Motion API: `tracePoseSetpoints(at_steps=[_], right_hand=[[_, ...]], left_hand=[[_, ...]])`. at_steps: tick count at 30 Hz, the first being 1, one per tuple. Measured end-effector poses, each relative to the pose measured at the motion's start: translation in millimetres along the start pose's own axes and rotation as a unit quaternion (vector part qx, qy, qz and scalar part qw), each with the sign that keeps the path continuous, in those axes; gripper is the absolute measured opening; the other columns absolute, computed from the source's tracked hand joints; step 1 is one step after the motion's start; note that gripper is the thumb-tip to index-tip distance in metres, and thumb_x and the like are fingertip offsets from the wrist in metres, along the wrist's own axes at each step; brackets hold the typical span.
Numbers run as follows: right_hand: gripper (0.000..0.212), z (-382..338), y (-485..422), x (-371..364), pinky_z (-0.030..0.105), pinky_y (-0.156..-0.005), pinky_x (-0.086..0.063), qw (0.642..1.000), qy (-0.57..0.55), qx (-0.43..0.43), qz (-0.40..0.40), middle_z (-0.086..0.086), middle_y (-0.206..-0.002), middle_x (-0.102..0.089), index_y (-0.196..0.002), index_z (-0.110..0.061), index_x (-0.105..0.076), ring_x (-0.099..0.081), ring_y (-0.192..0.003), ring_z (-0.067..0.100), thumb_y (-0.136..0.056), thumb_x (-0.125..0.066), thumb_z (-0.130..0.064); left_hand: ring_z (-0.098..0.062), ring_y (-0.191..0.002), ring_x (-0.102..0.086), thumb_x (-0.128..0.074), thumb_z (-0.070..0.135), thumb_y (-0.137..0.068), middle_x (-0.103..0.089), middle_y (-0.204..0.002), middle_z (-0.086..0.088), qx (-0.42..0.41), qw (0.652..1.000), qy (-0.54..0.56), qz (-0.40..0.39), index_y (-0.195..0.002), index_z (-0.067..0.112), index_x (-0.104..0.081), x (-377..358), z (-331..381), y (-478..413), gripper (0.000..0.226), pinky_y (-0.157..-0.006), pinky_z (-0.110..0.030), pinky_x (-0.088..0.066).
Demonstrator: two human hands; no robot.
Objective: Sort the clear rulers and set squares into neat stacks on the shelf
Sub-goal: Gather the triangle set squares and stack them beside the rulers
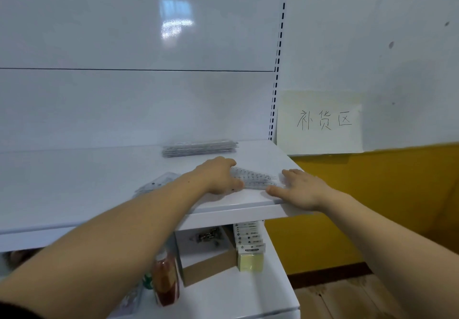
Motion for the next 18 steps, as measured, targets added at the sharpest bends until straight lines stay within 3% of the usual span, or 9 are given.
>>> tracePoseSetpoints(at_steps=[3, 8, 18], right_hand=[[0.096, -10.1, -4.0, 20.1, 0.046, -0.112, -0.027, 0.999, -0.030, 0.015, 0.014, 0.004, -0.156, -0.025, -0.150, -0.019, -0.022, -0.027, -0.141, 0.025, -0.077, -0.031, -0.082], [0.084, -79.4, -25.8, 32.5, 0.043, -0.114, -0.025, 0.995, -0.055, 0.075, 0.030, 0.003, -0.157, -0.025, -0.149, -0.022, -0.024, -0.027, -0.141, 0.024, -0.084, -0.034, -0.074], [0.075, -333.4, -52.7, 5.0, 0.040, -0.114, -0.021, 0.977, -0.066, 0.202, -0.027, 0.001, -0.156, -0.025, -0.148, -0.022, -0.029, -0.026, -0.142, 0.024, -0.089, -0.034, -0.068]], left_hand=[[-0.022, -0.140, -0.029, -0.053, 0.055, -0.087, -0.023, -0.156, 0.001, -0.001, 1.000, 0.016, 0.010, -0.148, 0.023, -0.024, 11.8, -10.6, 9.2, 0.075, -0.113, -0.039, -0.027], [-0.020, -0.138, -0.032, -0.053, 0.053, -0.089, -0.026, -0.155, 0.004, 0.026, 0.998, 0.019, 0.059, -0.147, 0.025, -0.027, 35.7, -60.7, 46.7, 0.069, -0.112, -0.037, -0.028], [-0.018, -0.144, -0.017, -0.049, 0.053, -0.091, -0.015, -0.158, 0.002, 0.207, 0.974, 0.027, 0.088, -0.148, 0.024, -0.025, 73.6, -299.4, 189.4, 0.069, -0.117, -0.034, -0.015]])
Point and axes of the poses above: each hand's wrist, its own y-axis away from the middle knuckle, its own x-axis out of the back of the hand, z = x × y, the point moved 1 cm from there along -y, towards the middle knuckle
